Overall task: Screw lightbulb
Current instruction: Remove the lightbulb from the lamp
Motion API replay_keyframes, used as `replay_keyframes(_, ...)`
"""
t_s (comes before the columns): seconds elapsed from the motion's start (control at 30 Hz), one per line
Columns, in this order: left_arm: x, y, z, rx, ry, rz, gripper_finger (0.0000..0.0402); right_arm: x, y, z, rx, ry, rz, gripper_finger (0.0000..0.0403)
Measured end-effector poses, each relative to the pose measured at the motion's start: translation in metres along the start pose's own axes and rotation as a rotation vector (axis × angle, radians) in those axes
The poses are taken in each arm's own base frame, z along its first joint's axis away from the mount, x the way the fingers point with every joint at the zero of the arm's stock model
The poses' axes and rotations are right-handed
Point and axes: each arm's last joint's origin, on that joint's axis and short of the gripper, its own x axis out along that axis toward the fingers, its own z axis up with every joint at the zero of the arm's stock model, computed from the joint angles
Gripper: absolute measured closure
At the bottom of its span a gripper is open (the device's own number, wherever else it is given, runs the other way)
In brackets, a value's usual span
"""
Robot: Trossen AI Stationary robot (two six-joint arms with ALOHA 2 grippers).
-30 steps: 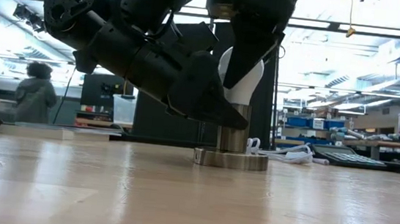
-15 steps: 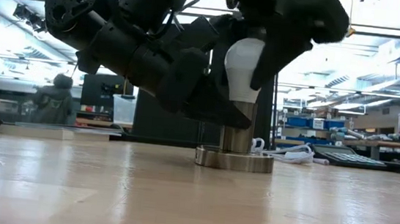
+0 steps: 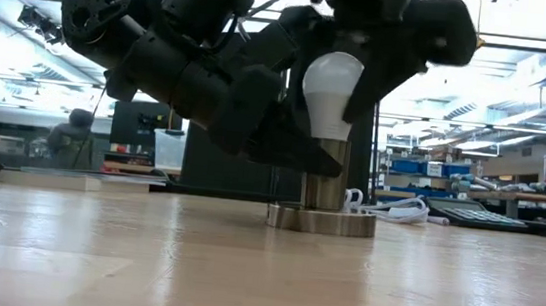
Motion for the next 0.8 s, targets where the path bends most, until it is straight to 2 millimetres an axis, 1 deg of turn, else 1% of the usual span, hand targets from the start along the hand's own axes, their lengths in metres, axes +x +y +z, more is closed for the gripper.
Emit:
replay_keyframes(0.07,0.0,0.0,0.0,0.001,0.0,-0.002,0.0208,-0.008,-0.001,0.004,0.061,-0.008,-0.01,0.009)
replay_keyframes(0.23,0.0,0.0,0.0,-0.012,0.001,-0.002,0.0208,-0.032,-0.006,0.014,0.232,-0.034,-0.018,0.0041)
replay_keyframes(0.3,0.0,0.0,0.0,-0.017,0.002,-0.002,0.0208,-0.036,-0.004,0.014,0.31,-0.01,-0.022,0.0025)
replay_keyframes(0.4,0.0,0.0,0.0,-0.017,0.002,-0.001,0.0208,-0.036,0.002,0.012,0.436,0.046,-0.039,0.0013)
replay_keyframes(0.5,0.0,0.0,0.0,-0.018,0.002,-0.001,0.0208,-0.033,0.003,0.012,0.596,0.051,-0.073,0.0013)
replay_keyframes(0.57,0.0,0.0,0.0,-0.018,0.003,-0.001,0.0208,-0.03,0.005,0.01,0.672,0.062,-0.075,0.0017)
replay_keyframes(0.7,0.0,0.0,0.0,-0.018,0.003,0.0,0.0208,-0.02,0.005,0.008,0.767,0.079,-0.057,0.0023)
replay_keyframes(0.8,0.0,0.0,0.0,-0.018,0.003,0.002,0.0208,-0.009,0.006,0.01,0.771,0.092,-0.046,0.0025)
